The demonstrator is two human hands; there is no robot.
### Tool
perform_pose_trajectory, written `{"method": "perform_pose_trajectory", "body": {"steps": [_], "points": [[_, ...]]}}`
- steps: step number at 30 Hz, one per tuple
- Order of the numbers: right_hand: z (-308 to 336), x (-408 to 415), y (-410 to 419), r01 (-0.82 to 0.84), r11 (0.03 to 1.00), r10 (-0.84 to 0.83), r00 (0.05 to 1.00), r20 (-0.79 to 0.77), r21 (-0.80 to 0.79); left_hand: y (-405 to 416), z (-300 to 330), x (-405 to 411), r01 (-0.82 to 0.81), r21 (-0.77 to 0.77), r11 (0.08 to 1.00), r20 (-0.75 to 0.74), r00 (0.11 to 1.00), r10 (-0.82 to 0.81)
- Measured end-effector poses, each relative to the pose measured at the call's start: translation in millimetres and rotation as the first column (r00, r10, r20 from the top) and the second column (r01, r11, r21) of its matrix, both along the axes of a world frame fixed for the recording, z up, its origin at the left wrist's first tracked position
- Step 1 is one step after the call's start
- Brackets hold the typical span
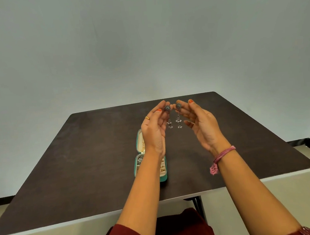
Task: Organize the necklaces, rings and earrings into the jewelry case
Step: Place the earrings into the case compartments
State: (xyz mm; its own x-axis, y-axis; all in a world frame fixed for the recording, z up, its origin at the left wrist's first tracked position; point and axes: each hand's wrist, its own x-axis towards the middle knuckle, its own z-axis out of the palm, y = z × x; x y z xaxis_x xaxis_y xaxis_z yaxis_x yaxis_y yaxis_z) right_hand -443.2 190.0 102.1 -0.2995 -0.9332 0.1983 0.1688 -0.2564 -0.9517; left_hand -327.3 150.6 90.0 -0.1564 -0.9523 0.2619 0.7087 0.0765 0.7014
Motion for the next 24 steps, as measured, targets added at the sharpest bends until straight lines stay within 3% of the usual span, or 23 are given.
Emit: {"method": "perform_pose_trajectory", "body": {"steps": [11, 24], "points": [[-6, 27, -9, -0.081, 0.997, 0.082, 0.995, -0.065, 0.013, -7, -6, 51, 0.015, -0.068, 0.998, 0.194, 0.981, -0.001], [-28, 53, -22, -0.144, 0.989, 0.145, 0.989, -0.02, 0.044, -13, -29, 81, 0.003, -0.03, 1.0, 0.308, 0.951, 0.007]]}}
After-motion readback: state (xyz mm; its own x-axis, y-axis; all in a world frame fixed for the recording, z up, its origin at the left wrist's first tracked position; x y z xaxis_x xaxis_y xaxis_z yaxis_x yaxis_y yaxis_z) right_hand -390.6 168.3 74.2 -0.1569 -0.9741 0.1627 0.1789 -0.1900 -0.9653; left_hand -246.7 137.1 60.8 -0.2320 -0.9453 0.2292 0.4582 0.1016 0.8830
